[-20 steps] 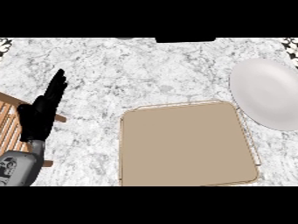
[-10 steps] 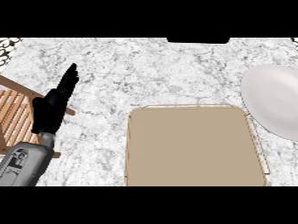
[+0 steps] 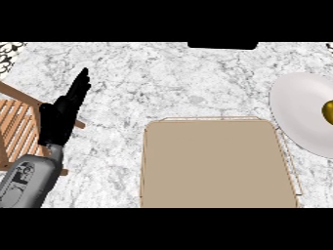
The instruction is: Pick the lemon from the tray and place it in the plate
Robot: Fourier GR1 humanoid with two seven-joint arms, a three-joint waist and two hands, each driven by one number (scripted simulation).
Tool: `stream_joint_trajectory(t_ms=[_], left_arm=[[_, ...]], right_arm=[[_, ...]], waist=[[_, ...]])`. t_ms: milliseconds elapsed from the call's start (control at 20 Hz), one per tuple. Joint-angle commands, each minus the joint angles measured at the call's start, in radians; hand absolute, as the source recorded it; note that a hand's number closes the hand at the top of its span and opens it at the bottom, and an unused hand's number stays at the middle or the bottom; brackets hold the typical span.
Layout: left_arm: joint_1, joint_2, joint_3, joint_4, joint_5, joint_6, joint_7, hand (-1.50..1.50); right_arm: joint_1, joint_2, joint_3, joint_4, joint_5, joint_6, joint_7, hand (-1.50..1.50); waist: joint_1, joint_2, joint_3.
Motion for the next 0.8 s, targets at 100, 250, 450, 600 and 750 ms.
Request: stream_joint_trajectory(t_ms=[100,250,450,600,750], left_arm=[[-0.004,-0.015,0.010,0.037,-0.003,-0.022,-0.011,0.00],[0.043,-0.004,0.010,-0.023,-0.010,-0.021,-0.024,0.00],[-0.010,-0.013,0.030,0.014,-0.025,-0.021,-0.013,0.00],[0.019,-0.045,-0.003,-0.042,-0.048,0.015,0.031,0.00],[0.005,-0.027,0.030,0.011,-0.028,-0.019,-0.020,0.00]], right_arm=[[-0.091,0.146,0.056,0.175,0.098,-0.052,0.093,-1.50],[-0.119,0.171,0.034,0.262,0.080,0.021,0.077,-1.50],[-0.154,0.229,0.004,0.322,0.073,-0.025,0.048,-1.50],[-0.153,0.199,-0.044,0.337,0.016,0.106,-0.028,-1.50],[-0.173,0.187,-0.119,0.364,-0.061,0.198,-0.051,-1.50]], waist=[[-0.007,-0.001,-0.001],[0.005,0.000,0.000],[-0.007,0.001,0.000],[-0.008,-0.003,0.001],[-0.005,0.005,0.001]])
